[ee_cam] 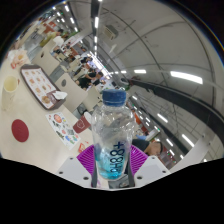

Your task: Pour water

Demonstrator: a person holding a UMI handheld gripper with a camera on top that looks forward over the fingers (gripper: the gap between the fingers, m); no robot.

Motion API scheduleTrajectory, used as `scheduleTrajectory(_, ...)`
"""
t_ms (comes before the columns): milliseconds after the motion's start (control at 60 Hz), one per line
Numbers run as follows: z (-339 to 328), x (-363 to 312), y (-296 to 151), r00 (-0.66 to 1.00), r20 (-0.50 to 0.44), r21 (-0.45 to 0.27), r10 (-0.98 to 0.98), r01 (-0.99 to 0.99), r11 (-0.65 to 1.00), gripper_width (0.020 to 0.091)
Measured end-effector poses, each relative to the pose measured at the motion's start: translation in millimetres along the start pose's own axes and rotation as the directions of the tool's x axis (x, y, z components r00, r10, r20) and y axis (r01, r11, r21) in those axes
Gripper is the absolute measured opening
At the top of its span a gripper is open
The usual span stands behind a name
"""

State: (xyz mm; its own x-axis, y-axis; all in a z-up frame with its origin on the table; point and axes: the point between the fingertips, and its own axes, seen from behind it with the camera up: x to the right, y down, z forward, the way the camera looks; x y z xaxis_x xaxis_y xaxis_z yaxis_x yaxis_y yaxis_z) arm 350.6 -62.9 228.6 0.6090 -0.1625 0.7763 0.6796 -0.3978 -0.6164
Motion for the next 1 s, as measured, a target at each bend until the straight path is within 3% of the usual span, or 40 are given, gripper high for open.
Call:
scheduleTrajectory(150, -6.2, -31.7, -93.7, 0.931, -0.093, 0.112, -0.354, 0.363, 0.925, 0.0419)
scheduleTrajectory(333, -17.1, -105.9, -173.7, 0.675, -0.219, 0.201, -0.704, 0.738, 0.645, 0.0416)
scheduleTrajectory(517, -21.9, -170.4, -205.9, 0.35, -0.354, 0.194, -0.867, 0.935, 0.298, 0.0416)
scheduleTrajectory(617, -21.2, -195.0, -204.2, 0.268, -0.353, 0.197, -0.896, 0.958, 0.209, 0.0415)
scheduleTrajectory(717, -23.8, -200.7, -201.9, 0.304, -0.33, 0.225, -0.894, 0.945, 0.238, 0.0416)
scheduleTrajectory(783, -28.9, -196.1, -205.3, 0.433, -0.277, 0.265, -0.858, 0.893, 0.364, 0.0416)
scheduleTrajectory(900, -43.4, -181.5, -203.4, 0.793, -0.025, 0.349, -0.608, 0.577, 0.738, 0.0418)
scheduleTrajectory(1000, -59.3, -177.8, -200.2, 0.94, 0.222, 0.327, -0.258, 0.177, 0.928, 0.0417)
